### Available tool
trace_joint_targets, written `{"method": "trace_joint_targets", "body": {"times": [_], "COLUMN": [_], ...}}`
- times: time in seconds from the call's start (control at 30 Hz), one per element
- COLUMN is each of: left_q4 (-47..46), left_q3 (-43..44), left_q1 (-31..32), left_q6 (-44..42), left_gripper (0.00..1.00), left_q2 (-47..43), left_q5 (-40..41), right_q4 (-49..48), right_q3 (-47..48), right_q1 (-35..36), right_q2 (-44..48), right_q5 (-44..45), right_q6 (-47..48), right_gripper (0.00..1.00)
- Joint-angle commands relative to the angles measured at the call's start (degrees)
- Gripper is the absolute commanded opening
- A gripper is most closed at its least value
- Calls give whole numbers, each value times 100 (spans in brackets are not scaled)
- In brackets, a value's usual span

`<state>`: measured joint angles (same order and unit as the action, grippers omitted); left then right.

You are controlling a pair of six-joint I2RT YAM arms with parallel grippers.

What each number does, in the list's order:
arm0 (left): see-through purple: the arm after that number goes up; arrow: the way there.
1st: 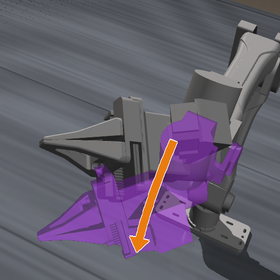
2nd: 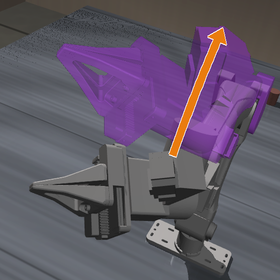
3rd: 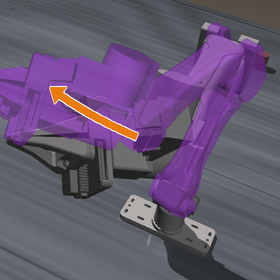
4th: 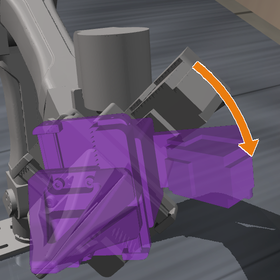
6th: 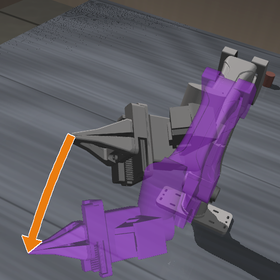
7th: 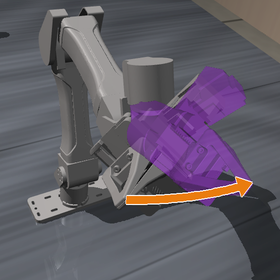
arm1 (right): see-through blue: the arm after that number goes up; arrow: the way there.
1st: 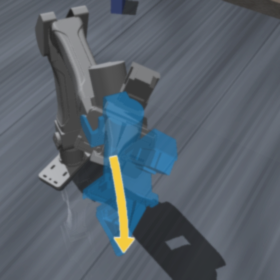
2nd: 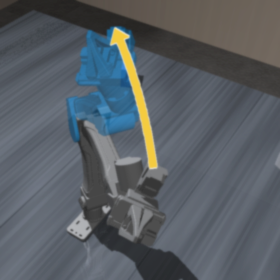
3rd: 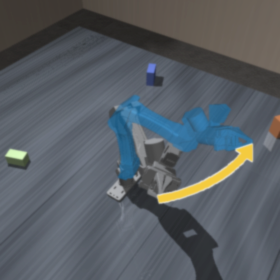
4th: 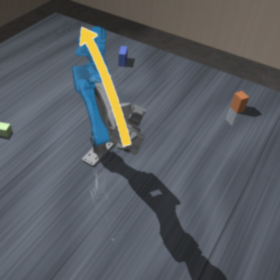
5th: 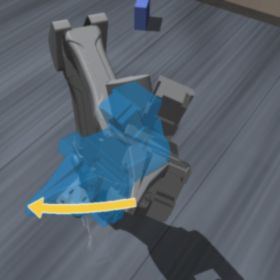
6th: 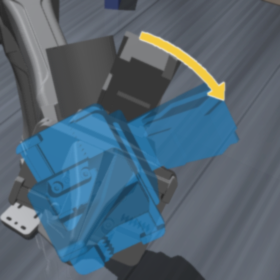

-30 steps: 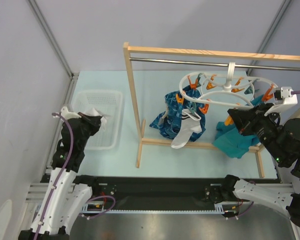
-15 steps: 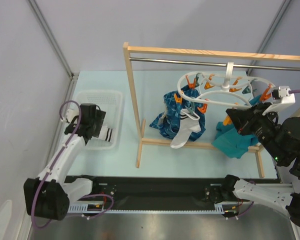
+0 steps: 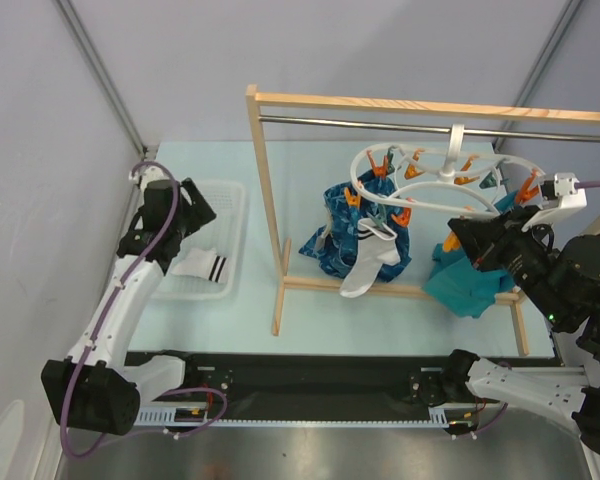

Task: Clip the socks to the hanger
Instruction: Pick up the sock from the bin.

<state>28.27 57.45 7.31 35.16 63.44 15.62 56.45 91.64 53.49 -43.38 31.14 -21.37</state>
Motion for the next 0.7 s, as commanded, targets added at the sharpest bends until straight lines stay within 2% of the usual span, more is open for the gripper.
{"method": "trace_joint_targets", "body": {"times": [0.0, 0.07, 0.13, 0.2, 0.33, 0.47, 0.57, 0.6, 0.67], "left_q4": [134, 248, 214, 389, -285, -59, 248, 336, 311], "left_q3": [117, 144, 56, 21, -690, -692, -525, -446, -506], "left_q1": [-46, -46, -45, -54, -98, -177, -186, -160, -81], "left_q6": [-2482, -3021, -3758, -4050, -4376, -4746, -4799, -4790, -4851], "left_gripper": [81, 80, 78, 75, 72, 57, 52, 46, 47], "left_q2": [-16, 89, 159, 248, 300, 800, 1363, 1521, 1663], "left_q5": [-884, -920, -597, -80, 309, -260, -498, -533, -351], "right_q4": [156, 156, 148, 95, -11, -46, -116, -151, -230], "right_q3": [-128, -128, -119, -119, -93, -76, -119, -137, -225], "right_q1": [21, 21, 21, 21, 21, 21, 21, 21, 21], "right_q2": [110, 136, 154, 171, 110, 84, 145, 171, 206], "right_q5": [-389, -389, -433, -511, -661, -705, -766, -784, -837], "right_q6": [124, 168, 203, 229, 343, 466, 467, 458, 440], "right_gripper": [0, 0, 0, 0, 0, 0, 0, 0, 0]}}
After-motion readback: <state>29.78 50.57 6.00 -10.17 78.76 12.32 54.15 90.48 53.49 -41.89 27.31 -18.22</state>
